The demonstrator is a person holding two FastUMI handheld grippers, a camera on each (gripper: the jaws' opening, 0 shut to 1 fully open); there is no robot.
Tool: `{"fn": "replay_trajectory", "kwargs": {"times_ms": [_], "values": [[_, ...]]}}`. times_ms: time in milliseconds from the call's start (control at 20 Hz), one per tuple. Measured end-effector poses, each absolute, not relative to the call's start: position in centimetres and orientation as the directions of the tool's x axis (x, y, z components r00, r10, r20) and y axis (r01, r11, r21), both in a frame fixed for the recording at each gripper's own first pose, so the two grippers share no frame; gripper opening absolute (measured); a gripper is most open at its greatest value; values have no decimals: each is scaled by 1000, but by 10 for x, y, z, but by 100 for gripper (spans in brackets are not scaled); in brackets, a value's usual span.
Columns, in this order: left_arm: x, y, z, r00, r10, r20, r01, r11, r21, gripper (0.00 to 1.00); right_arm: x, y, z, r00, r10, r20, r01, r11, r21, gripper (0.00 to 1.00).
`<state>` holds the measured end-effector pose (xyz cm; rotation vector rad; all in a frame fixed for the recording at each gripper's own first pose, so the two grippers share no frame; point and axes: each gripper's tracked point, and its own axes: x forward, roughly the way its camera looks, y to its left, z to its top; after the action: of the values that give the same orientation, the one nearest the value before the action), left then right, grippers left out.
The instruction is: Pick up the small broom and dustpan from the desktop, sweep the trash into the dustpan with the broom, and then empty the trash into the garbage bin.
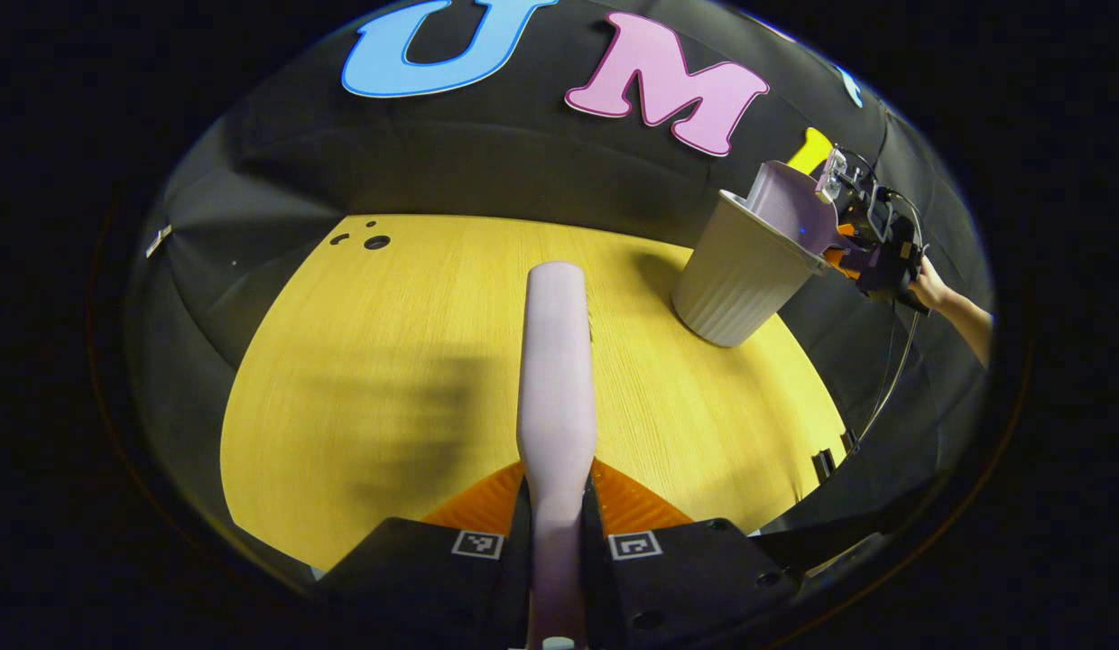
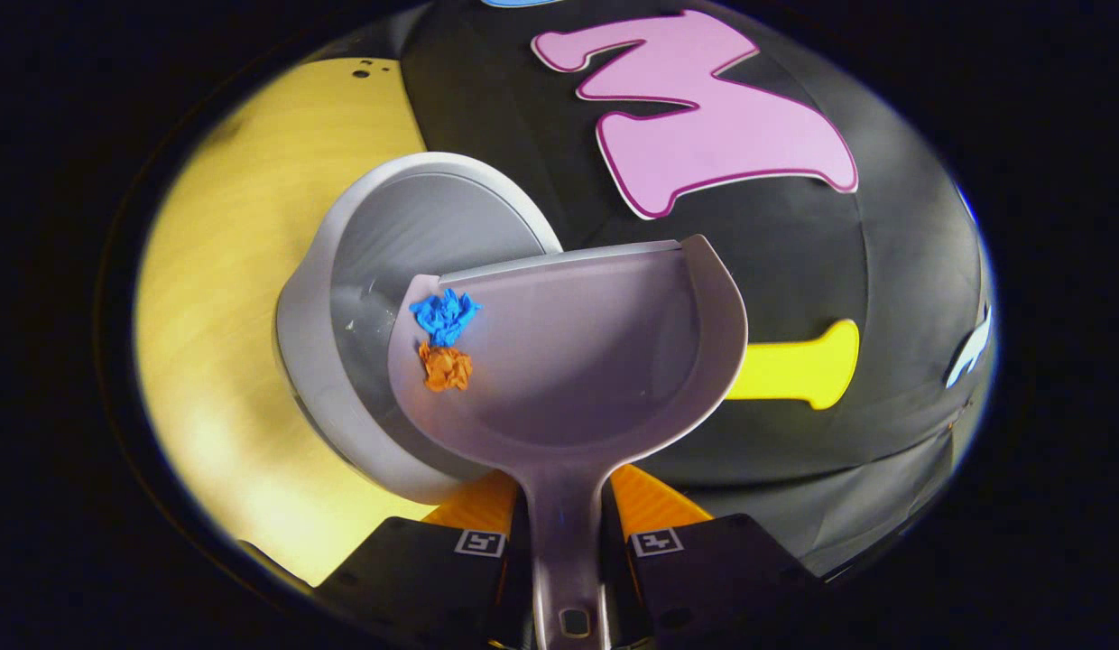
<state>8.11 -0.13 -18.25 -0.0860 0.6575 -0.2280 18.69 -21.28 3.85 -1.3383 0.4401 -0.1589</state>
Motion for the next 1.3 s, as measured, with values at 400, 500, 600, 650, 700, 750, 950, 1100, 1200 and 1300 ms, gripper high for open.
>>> {"fn": "replay_trajectory", "kwargs": {"times_ms": [400, 500, 600, 650, 700, 750, 950, 1100, 1200, 1300], "values": [[72, -1, -191, 754, -247, -609, 193, 969, -154, 31, 179, -223, 48, 914, -385, -129, -118, 53, -992, 35], [71, 1, -191, 753, -245, -611, 194, 970, -150, 28, 182, -221, 48, 918, -381, -113, -113, 22, -993, 35], [72, 0, -190, 753, -243, -611, 193, 970, -149, 31, 182, -218, 48, 918, -380, -115, -113, 27, -993, 36], [73, 2, -191, 755, -240, -610, 191, 971, -146, 28, 183, -220, 48, 915, -386, -121, -115, 39, -993, 35], [74, 2, -189, 757, -237, -609, 189, 972, -143, 28, 183, -221, 49, 909, -396, -131, -117, 60, -991, 35], [75, 3, -189, 761, -233, -606, 187, 972, -140, 28, 183, -222, 50, 902, -406, -149, -120, 95, -988, 35], [81, 8, -181, 787, -203, -582, 157, 979, -129, 28, 176, -224, 66, 885, -430, -180, -56, 286, -957, 36], [82, 10, -178, 796, -197, -572, 142, 980, -140, 31, 168, -229, 83, 878, -433, -206, 10, 446, -895, 35], [83, 13, -175, 804, -185, -565, 129, 982, -139, 28, 157, -225, 90, 875, -428, -226, 55, 551, -832, 35], [83, 17, -174, 814, -170, -556, 113, 984, -136, 28, 145, -220, 104, 878, -423, -223, 100, 618, -780, 36]]}}
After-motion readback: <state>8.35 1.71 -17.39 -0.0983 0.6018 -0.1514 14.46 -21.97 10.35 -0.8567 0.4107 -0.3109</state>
